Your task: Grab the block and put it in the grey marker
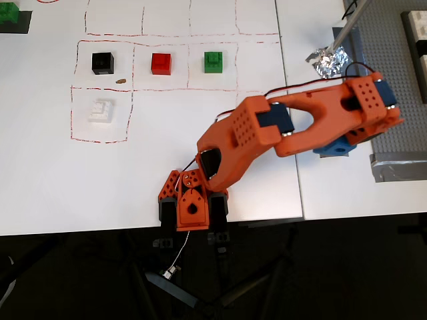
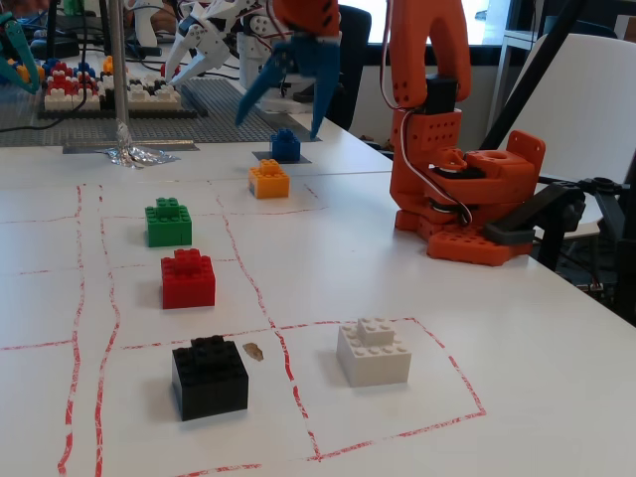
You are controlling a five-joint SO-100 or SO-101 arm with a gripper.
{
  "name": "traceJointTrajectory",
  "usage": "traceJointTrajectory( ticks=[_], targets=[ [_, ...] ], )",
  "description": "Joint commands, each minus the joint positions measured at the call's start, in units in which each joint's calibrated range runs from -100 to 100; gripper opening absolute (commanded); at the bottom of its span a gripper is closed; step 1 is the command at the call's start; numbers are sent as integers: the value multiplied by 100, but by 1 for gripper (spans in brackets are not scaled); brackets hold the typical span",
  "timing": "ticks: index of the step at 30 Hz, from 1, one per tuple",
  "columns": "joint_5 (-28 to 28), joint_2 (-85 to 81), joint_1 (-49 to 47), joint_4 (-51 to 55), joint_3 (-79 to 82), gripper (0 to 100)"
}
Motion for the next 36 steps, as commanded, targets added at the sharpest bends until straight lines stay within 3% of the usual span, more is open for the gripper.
traceJointTrajectory(
  ticks=[1,6,17,24,36],
  targets=[
    [-220,-1410,-372,254,407,43],
    [-601,-2547,-1219,205,1695,40],
    [-2017,-4081,-4359,-758,3408,17],
    [-2510,-4719,-6089,-2423,4505,2],
    [-3565,-6813,-7597,-5542,7325,0]
  ],
)
